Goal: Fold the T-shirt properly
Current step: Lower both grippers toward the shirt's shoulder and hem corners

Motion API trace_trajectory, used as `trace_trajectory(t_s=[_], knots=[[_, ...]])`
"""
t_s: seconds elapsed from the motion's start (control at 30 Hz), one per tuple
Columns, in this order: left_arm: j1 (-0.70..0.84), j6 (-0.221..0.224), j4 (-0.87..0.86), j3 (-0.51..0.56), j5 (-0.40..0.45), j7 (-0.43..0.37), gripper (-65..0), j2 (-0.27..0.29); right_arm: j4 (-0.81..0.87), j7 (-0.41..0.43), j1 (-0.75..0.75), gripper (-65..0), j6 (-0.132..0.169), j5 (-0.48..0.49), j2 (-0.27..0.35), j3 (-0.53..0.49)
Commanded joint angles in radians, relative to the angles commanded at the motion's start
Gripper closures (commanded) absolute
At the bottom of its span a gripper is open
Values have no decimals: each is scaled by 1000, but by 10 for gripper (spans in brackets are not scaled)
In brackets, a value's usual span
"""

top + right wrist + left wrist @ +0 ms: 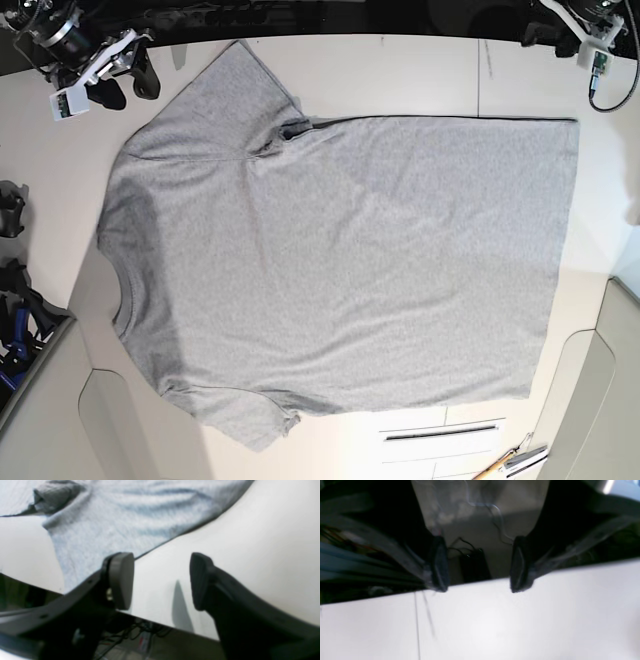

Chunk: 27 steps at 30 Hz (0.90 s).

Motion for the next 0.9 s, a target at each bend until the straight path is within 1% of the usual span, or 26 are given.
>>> trace_trajectory(t_s=[0.03,0.07,0.1,0.13,0.33,0.43,0.53,0.57,0.6,0.63,0.67,0.7,0.77,0.8,0.83,0.9], knots=[[-15,3,-3,-4,0,-3,-477,-16,0,0,0,-352,0,0,-14,0],[-29,13,-10,-8,0,-10,-477,-30,0,0,0,-352,0,0,-24,0],[-46,36,-18,-11,1,-17,-477,-41,0,0,0,-352,0,0,-33,0],[-64,48,-32,-14,0,-23,-477,-53,0,0,0,-352,0,0,-40,0],[-216,48,-200,-23,-4,-22,-477,-144,-2,0,0,-352,0,-24,-49,0],[-290,49,-304,-23,-45,-23,-477,-189,-2,1,0,-352,0,-24,-49,0],[-373,48,-426,-23,-84,-22,-477,-211,-2,1,0,-352,0,-24,-49,0],[-398,47,-468,-23,-103,-22,-477,-215,-2,0,0,-364,-1,-27,-49,0],[-420,29,-507,-23,-127,-21,-477,-216,-2,1,0,-389,-6,-26,-49,0],[-439,3,-542,-23,-150,-17,-477,-216,-2,0,0,-409,-23,-26,-49,0],[-453,-16,-573,-23,-177,-10,-477,-215,-2,1,0,-417,-39,-26,-49,0],[-462,-27,-597,-22,-199,-6,-477,-215,-2,1,0,-417,-48,-26,-49,0],[-467,-36,-627,-22,-215,-7,-477,-215,-2,1,0,-417,-49,-26,-49,0],[-466,-58,-631,-22,-229,-6,-477,-215,-3,1,0,-417,-49,-26,-50,0],[-466,-76,-632,-20,-249,7,-477,-215,-3,1,0,-417,-49,-26,-50,-1],[-466,-84,-632,-13,-300,48,-477,-215,-3,1,0,-417,-49,-26,-58,-3]])
